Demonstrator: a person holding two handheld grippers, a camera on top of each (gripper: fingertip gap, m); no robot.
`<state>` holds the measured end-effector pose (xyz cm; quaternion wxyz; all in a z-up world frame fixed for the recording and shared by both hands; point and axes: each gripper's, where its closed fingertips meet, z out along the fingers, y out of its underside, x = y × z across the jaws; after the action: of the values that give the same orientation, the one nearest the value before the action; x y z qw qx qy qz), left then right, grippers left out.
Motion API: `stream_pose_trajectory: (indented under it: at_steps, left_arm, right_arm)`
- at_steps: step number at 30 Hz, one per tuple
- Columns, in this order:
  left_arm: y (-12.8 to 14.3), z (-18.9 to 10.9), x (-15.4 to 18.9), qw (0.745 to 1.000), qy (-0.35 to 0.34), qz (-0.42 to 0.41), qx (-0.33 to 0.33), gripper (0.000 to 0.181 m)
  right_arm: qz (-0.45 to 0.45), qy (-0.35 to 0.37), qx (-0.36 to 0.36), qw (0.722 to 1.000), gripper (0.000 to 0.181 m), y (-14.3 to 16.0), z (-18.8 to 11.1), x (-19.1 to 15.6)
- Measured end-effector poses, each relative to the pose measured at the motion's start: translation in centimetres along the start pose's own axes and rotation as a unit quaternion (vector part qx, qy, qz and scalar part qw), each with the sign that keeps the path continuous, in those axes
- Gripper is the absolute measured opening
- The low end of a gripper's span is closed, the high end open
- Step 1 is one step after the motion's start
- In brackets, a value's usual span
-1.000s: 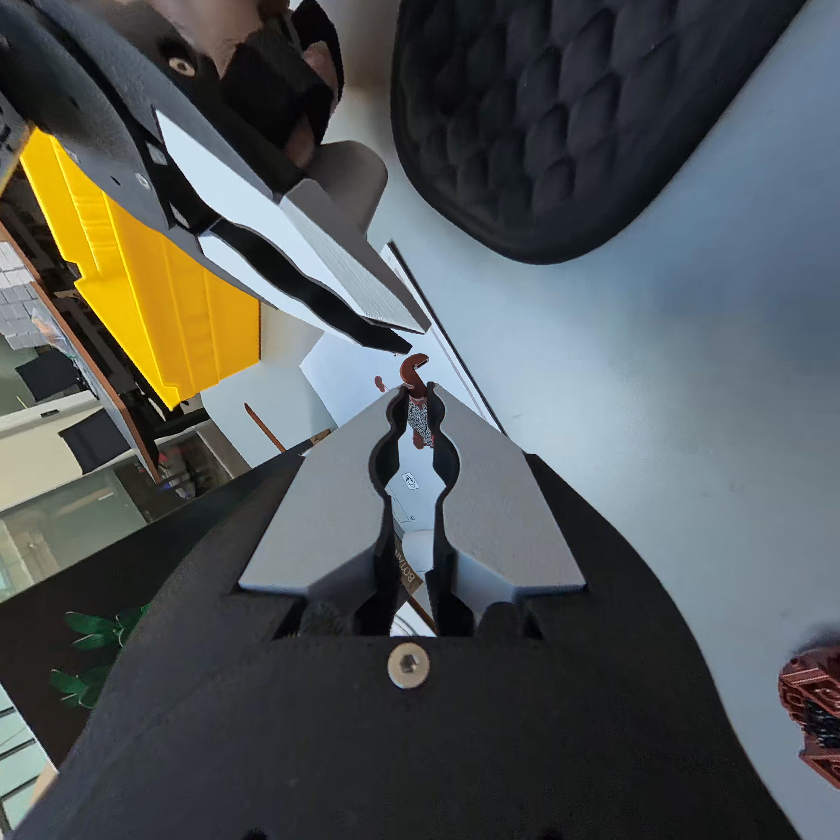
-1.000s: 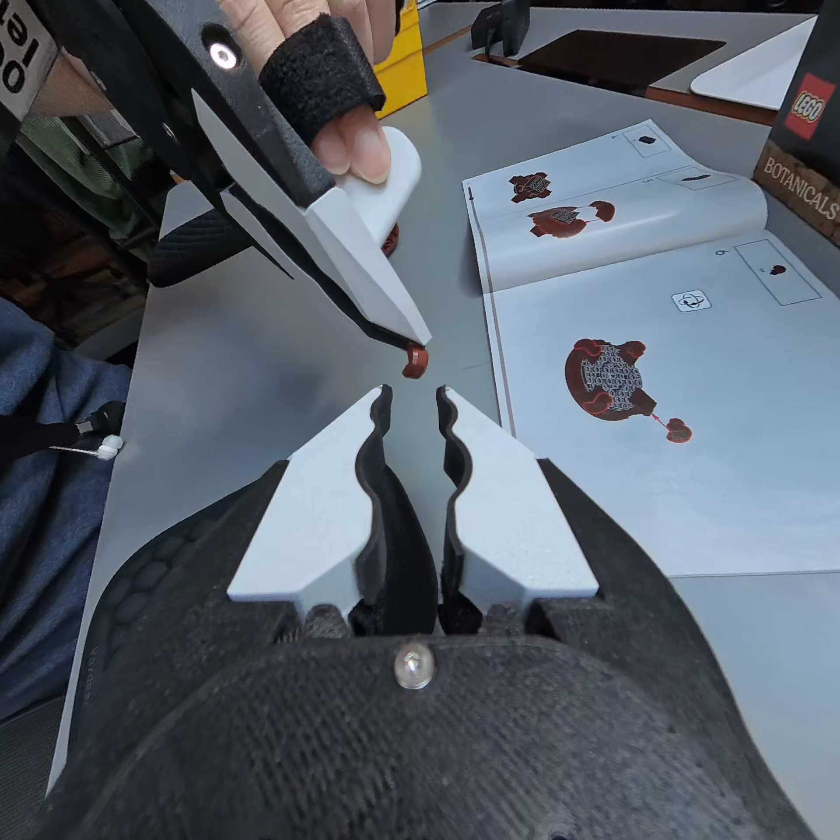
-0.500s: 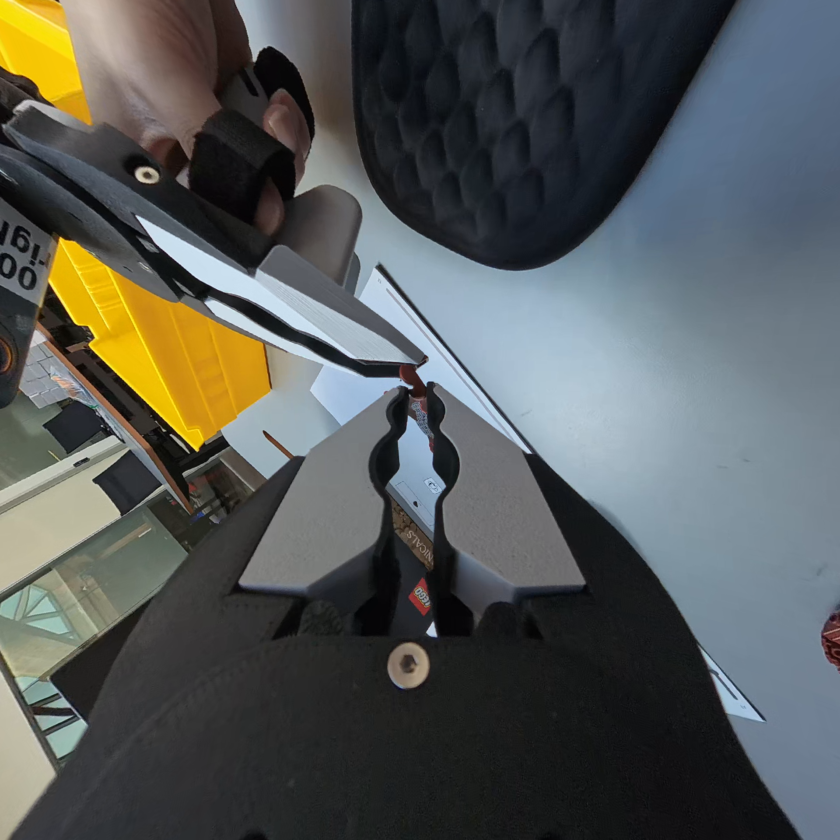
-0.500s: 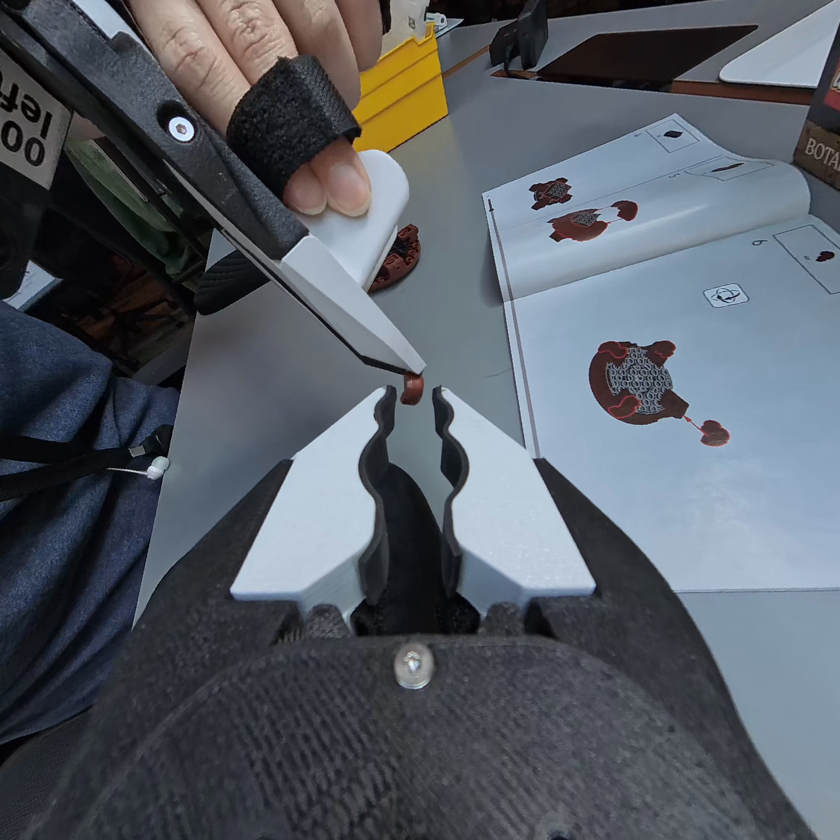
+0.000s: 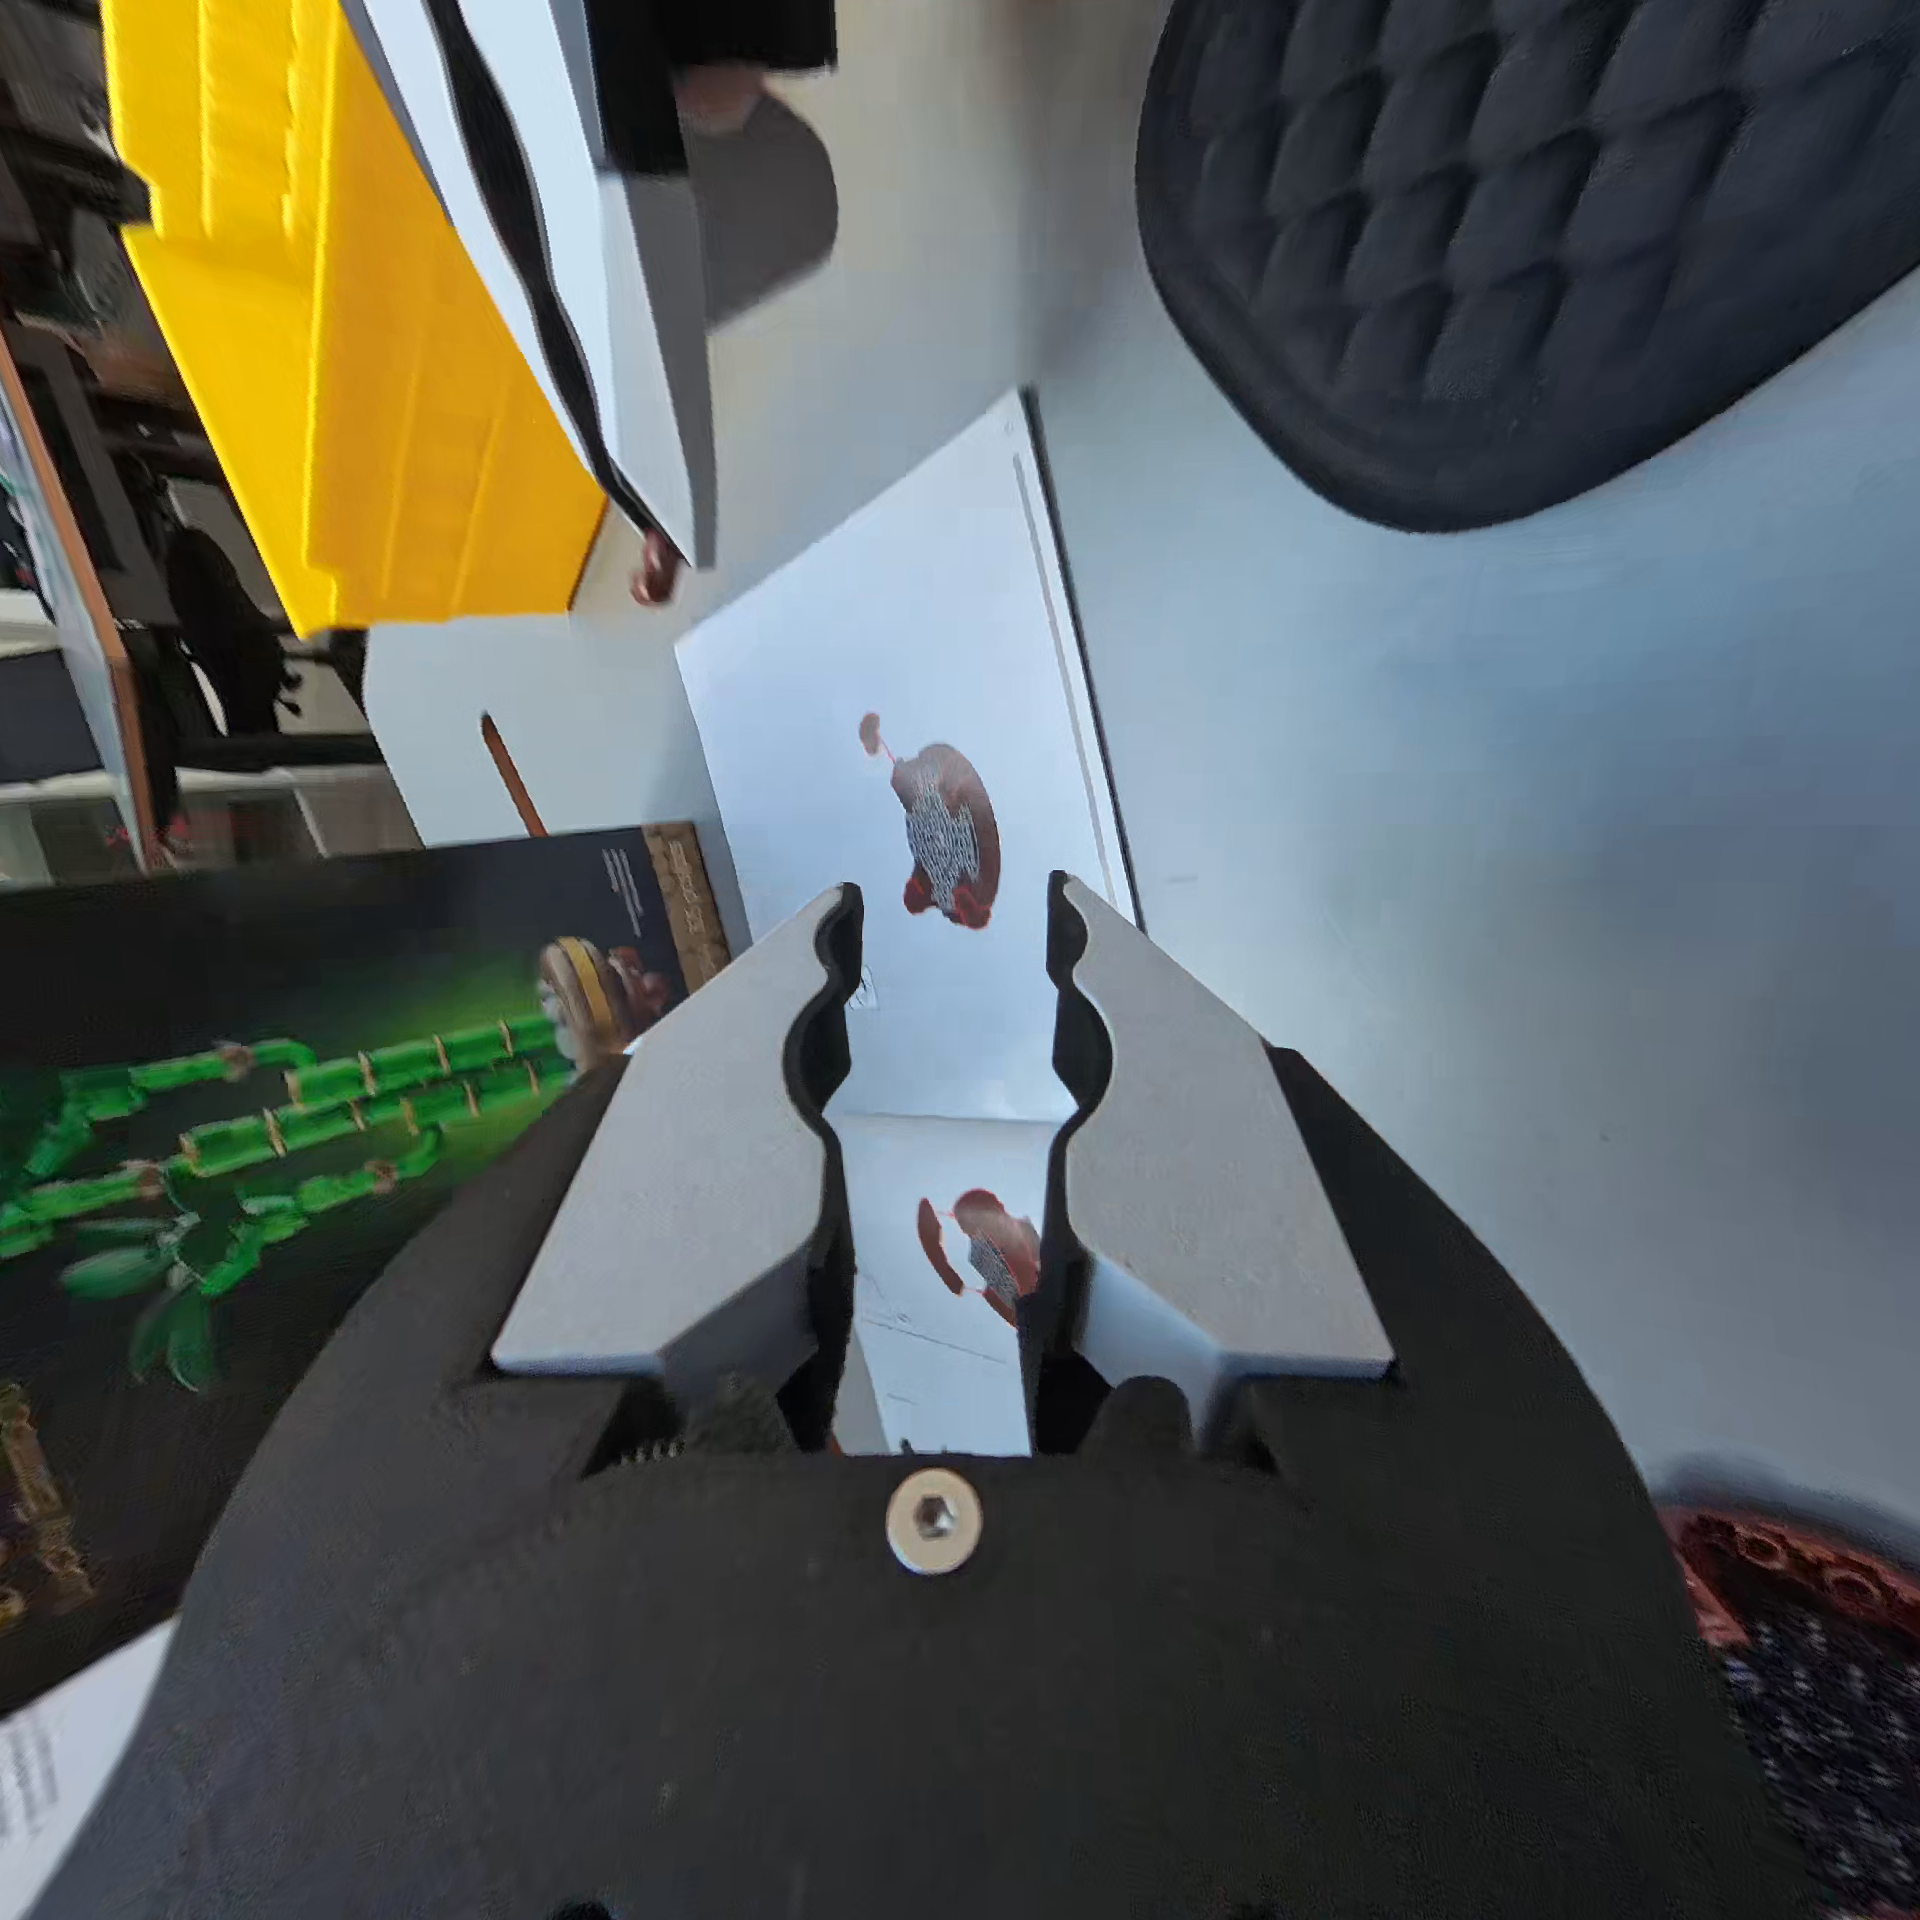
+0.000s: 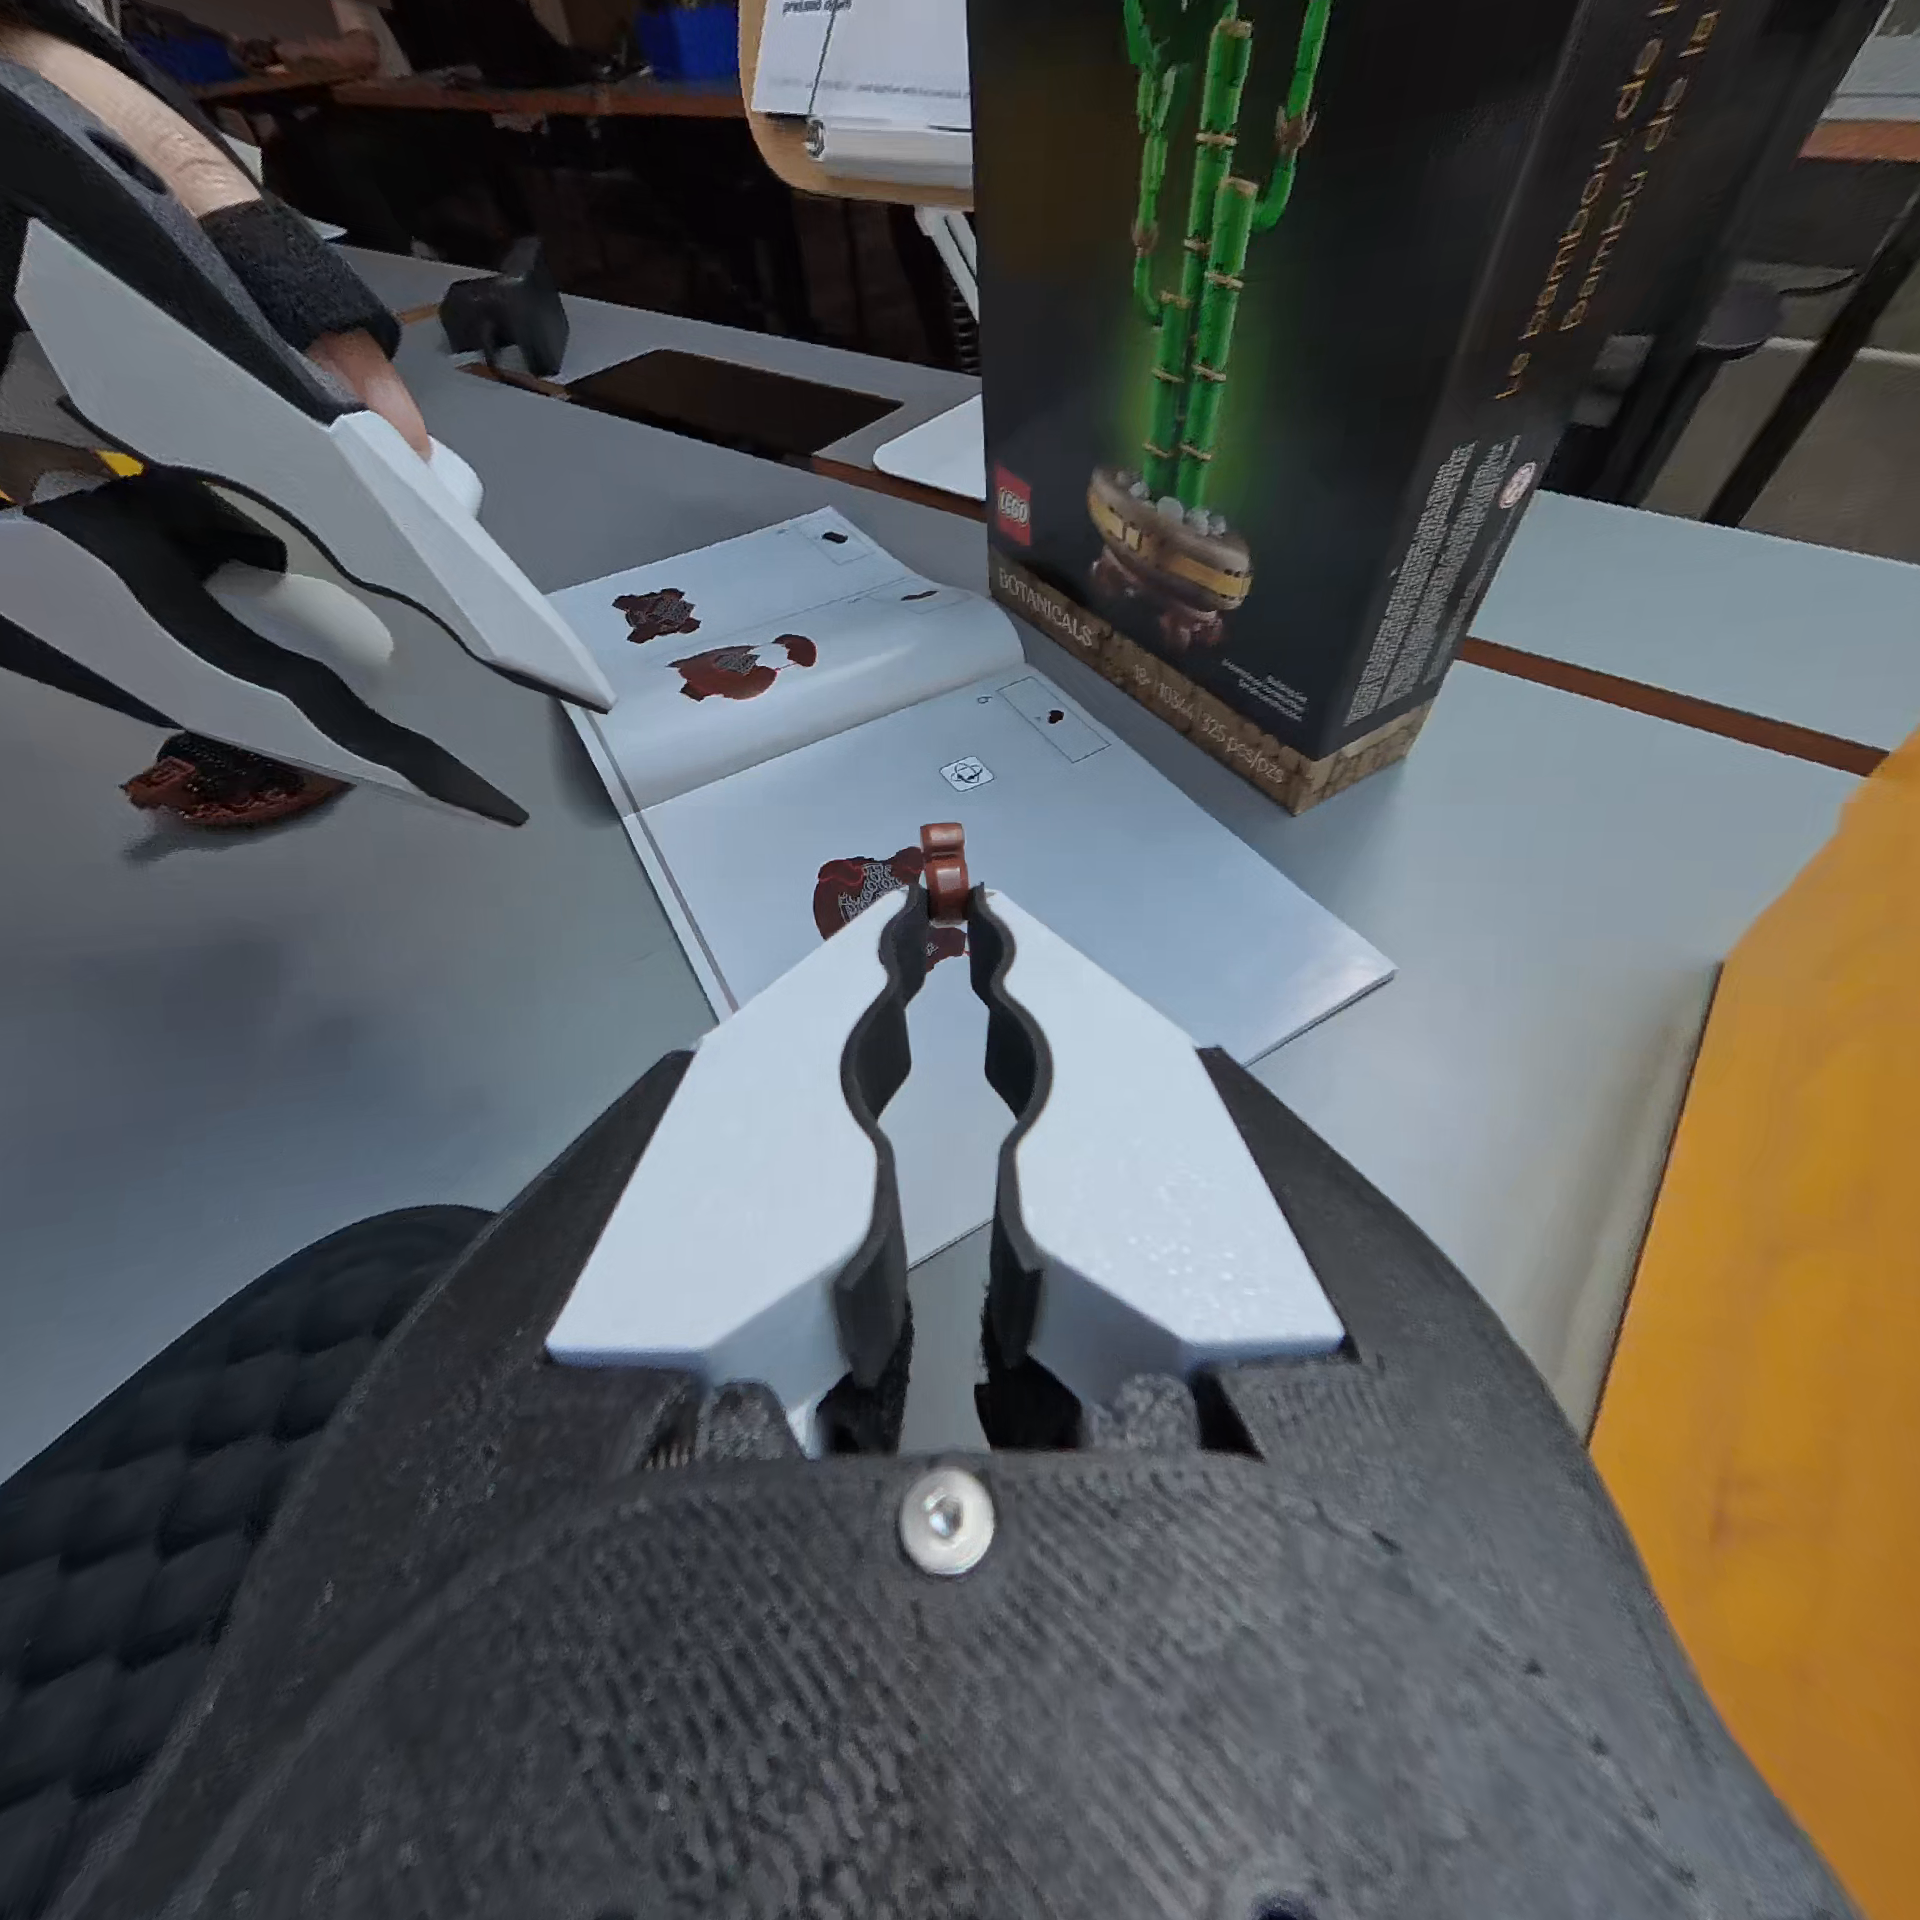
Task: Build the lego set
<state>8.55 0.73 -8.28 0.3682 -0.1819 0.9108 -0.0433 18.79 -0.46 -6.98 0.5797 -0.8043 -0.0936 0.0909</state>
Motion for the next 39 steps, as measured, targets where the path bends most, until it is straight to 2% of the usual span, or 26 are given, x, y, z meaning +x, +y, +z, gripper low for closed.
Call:
stream_pose_trajectory:
  at_steps: [4,11,15,18,22,26,31,33,35,37,39]
  left_arm:
    - [2.6,-1.5,1.2,0.996,0.015,-0.088,-0.022,0.036]
    - [3.5,-3.5,3.5,0.973,0.052,-0.226,-0.015,0.036]
    - [3.5,-4.2,3.6,0.968,0.059,-0.245,-0.016,0.035]
    - [3.5,-4.6,3.9,0.968,0.067,-0.243,-0.023,0.035]
    - [3.3,-5.0,4.6,0.965,0.071,-0.250,-0.023,0.034]
    - [3.5,-5.6,4.8,0.965,0.060,-0.255,-0.023,0.033]
    - [4.7,-6.2,4.9,0.956,0.053,-0.287,-0.036,0.034]
    - [6.0,-6.6,4.7,0.946,0.039,-0.316,-0.059,0.037]
    - [8.1,-7.2,4.6,0.926,0.013,-0.365,-0.097,0.041]
    - [9.6,-8.2,5.2,0.893,0.005,-0.436,-0.109,0.042]
    - [10.2,-9.0,6.4,0.853,0.010,-0.513,-0.094,0.056]
  right_arm:
    - [0.013,0.030,-0.039,0.999,0.006,1.5,0.5,1.1]
    - [0.036,-0.003,-0.048,0.998,0.007,1.7,0.2,0.7]
    - [0.048,-0.043,-0.045,0.997,0.007,1.6,0.2,-0.1]
    - [0.058,-0.135,-0.036,0.989,0.007,1.2,0.1,-2.8]
    - [0.040,-0.219,-0.098,0.970,0.007,2.9,-0.5,-5.6]
    - [0.017,-0.229,-0.144,0.963,0.007,4.7,-0.1,-6.5]
    - [0.014,-0.228,-0.160,0.960,0.007,5.5,0.3,-6.7]
    - [0.013,-0.228,-0.158,0.961,0.007,5.5,0.4,-6.8]
    - [0.010,-0.225,-0.157,0.961,0.007,5.5,0.5,-6.8]
    - [0.009,-0.225,-0.158,0.961,0.007,5.5,0.6,-6.8]
    - [0.003,-0.220,-0.158,0.963,0.007,5.5,0.6,-6.8]
